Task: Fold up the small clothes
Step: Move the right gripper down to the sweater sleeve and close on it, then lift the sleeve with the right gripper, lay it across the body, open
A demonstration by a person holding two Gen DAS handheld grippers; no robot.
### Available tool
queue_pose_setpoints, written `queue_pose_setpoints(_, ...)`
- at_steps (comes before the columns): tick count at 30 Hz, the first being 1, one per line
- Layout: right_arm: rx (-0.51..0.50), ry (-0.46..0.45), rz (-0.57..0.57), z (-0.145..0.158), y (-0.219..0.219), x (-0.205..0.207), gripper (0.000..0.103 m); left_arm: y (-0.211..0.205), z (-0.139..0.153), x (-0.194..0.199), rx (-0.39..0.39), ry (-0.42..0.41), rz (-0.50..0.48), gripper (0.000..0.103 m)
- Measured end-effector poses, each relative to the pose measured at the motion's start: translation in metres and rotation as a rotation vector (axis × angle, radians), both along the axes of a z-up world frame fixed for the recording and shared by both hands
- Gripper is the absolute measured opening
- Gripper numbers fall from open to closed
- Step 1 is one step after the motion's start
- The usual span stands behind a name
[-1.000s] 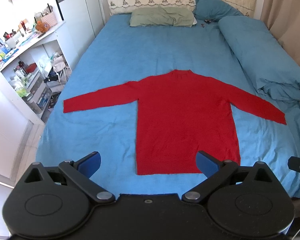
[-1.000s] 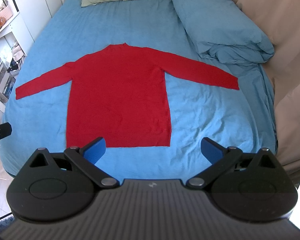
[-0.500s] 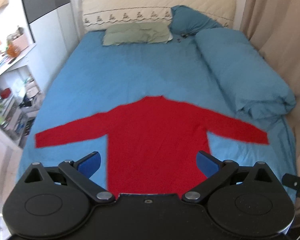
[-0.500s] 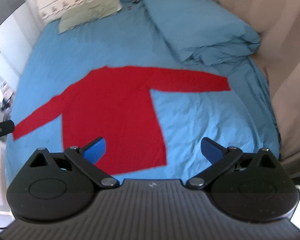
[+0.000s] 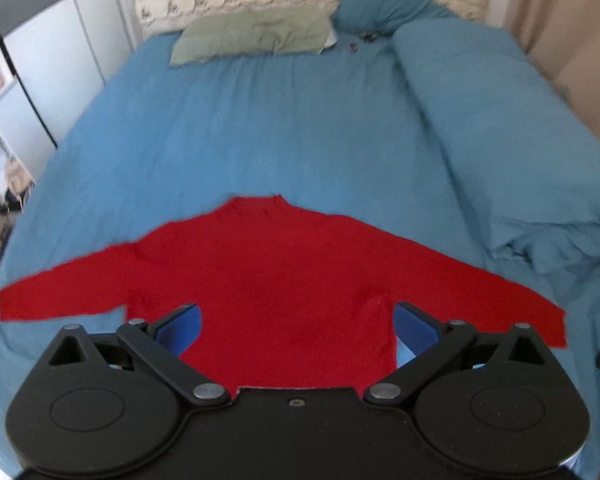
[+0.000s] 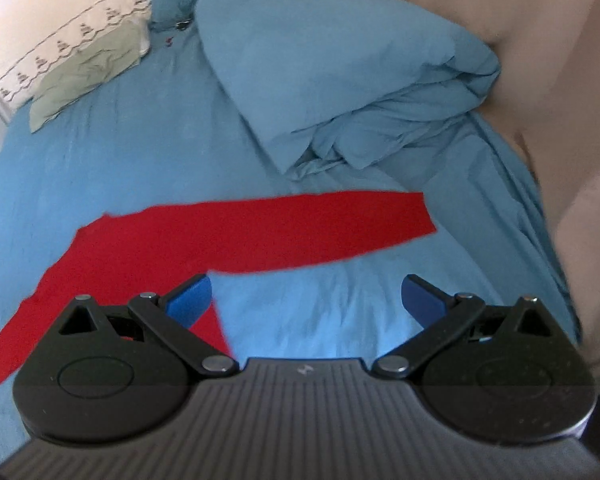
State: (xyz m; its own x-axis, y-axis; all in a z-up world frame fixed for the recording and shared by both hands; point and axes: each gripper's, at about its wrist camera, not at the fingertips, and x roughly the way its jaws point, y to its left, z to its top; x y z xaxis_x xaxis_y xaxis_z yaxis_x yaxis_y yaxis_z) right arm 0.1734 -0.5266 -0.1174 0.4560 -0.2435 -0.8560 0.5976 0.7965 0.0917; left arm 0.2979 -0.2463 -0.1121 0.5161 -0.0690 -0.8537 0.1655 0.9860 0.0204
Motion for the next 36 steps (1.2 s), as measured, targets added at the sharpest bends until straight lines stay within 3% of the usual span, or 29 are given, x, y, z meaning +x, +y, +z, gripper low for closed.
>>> queue_pose_setpoints(6, 0.001, -0.004, -0.07, -0.113, -0.061, 0.053, 0.103, -0.045, -0.094, 0.072, 0.038, 0.016, -0.009, 0.103)
queue_pose_setpoints(12, -0.019, -0.008, -0.179, -0.208, -0.097, 0.075, 0.103, -0.068, -0.176, 0.119, 0.058, 0.033, -0.017, 0.103)
queue_pose_setpoints(18, -0.014, -0.003, -0.33, -0.274, -0.119, 0.07, 0.103, -0.081, -0.232, 0.141, 0.116, 0.011, -0.031, 0.103)
queue_pose_setpoints(23, 0.034, -0.061, -0.421, -0.306, -0.134, 0.06, 0.1, -0.089, -0.268, 0.158, 0.046, 0.057, -0.019, 0.102)
queue_pose_setpoints(29, 0.009, -0.196, -0.494, -0.311, -0.141, 0.052, 0.076, -0.111, -0.294, 0.165, 0.07, 0.058, -0.062, 0.102)
queue_pose_setpoints(32, -0.013, -0.217, -0.503, -0.312, -0.143, 0.052, 0.053, -0.112, -0.301, 0.169, 0.066, 0.063, -0.069, 0.103)
queue_pose_setpoints(33, -0.024, -0.216, -0.497, -0.31, -0.141, 0.053, 0.037, -0.11, -0.303, 0.172, 0.056, 0.071, -0.069, 0.103)
queue_pose_setpoints(34, -0.031, -0.214, -0.486, -0.308, -0.141, 0.055, 0.029, -0.107, -0.304, 0.175, 0.044, 0.084, -0.07, 0.103)
queue_pose_setpoints(36, -0.037, -0.215, -0.467, -0.304, -0.139, 0.062, 0.023, -0.105, -0.305, 0.181, 0.026, 0.096, -0.077, 0.103)
